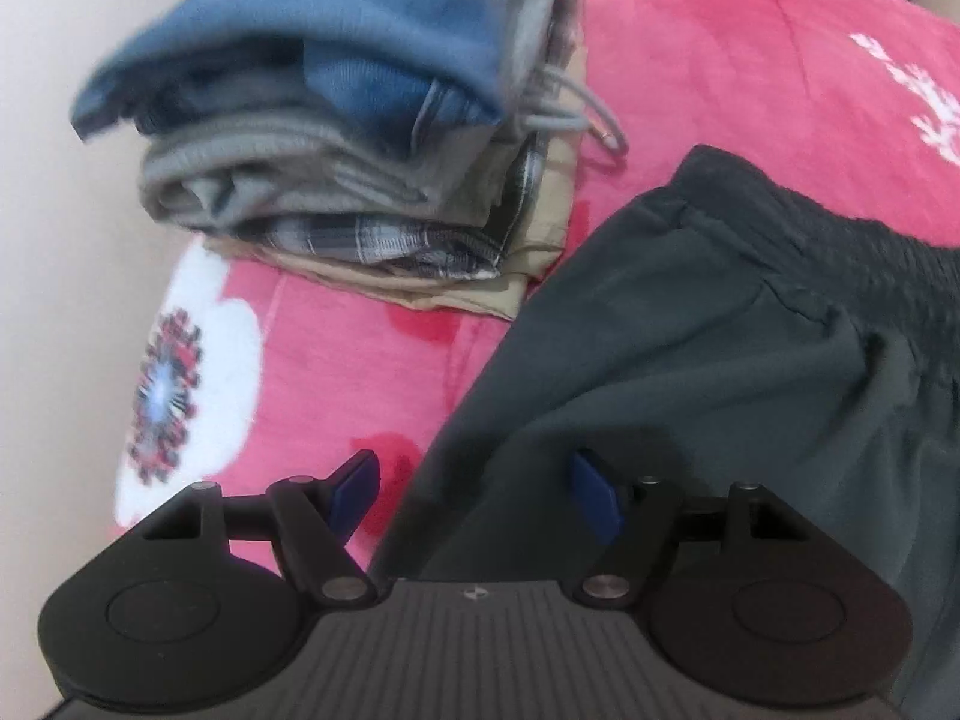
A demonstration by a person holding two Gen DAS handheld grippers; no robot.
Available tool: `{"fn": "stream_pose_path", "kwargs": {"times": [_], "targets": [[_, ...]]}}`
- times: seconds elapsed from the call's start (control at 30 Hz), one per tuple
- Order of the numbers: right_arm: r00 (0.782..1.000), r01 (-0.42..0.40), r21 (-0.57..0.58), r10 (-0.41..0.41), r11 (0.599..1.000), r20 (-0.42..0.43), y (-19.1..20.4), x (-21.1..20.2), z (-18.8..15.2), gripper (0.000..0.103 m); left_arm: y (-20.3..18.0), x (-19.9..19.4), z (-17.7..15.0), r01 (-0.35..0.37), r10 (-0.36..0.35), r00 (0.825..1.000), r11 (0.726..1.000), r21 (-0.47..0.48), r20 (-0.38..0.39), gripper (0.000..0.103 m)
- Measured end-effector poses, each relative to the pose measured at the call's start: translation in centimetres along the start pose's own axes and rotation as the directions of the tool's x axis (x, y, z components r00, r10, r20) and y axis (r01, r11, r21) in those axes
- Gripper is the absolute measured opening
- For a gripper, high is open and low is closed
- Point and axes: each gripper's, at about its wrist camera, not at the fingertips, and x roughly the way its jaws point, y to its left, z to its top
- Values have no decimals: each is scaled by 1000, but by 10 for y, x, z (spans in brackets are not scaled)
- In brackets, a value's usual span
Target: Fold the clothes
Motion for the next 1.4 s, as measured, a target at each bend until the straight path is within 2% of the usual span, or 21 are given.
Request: {"fn": "stream_pose_path", "kwargs": {"times": [0.1, 0.13, 0.2, 0.3, 0.33, 0.4, 0.6, 0.83, 0.93, 1.13, 1.3, 1.4], "targets": [[999, 44, 1, -44, 999, -19, -4, 9, -1, 65, -21, 0, 2, 117, -116, 993, 993, 28, -7, 0], [999, 48, 2, -48, 999, -22, -7, 10, -2, 59, -27, 1, 2, 151, -151, 988, 988, 36, -10, 0], [999, 46, 12, -46, 999, -14, -15, 7, -2, 53, -37, 4, 4, 192, -191, 981, 980, 50, -19, 0], [999, 35, 29, -36, 999, 1, -30, -3, -4, 18, -47, 9, 6, 239, -238, 971, 970, 37, -36, 0], [999, 32, 34, -32, 999, 6, -35, -7, -4, 11, -50, 10, 7, 253, -252, 967, 967, 33, -40, 0], [1000, 4, 44, -6, 999, 26, -49, -18, -5, 7, -57, 11, 10, 277, -275, 960, 960, 33, -44, 0], [992, -58, -12, 59, 998, 113, -86, -69, -2, 5, -84, 14, 18, 355, -354, 934, 935, 12, -50, 0], [986, 6, -123, 14, 992, 164, -136, -127, 0, 5, -136, 39, 27, 461, -460, 883, 887, -5, -91, 0], [984, 26, -139, -1, 990, 176, -162, -137, -2, 5, -163, 59, 27, 488, -485, 864, 873, -9, -136, 0], [982, 45, -111, -24, 993, 188, -226, -147, -9, 5, -204, 106, 31, 513, -502, 838, 859, -7, -212, 0], [979, 30, -91, -11, 995, 202, -268, -155, -17, 5, -217, 125, 31, 534, -517, 816, 845, -5, -259, 0], [976, 21, -95, 0, 995, 216, -285, -163, -21, 5, -211, 121, 32, 548, -526, 804, 837, 1, -279, 0]]}}
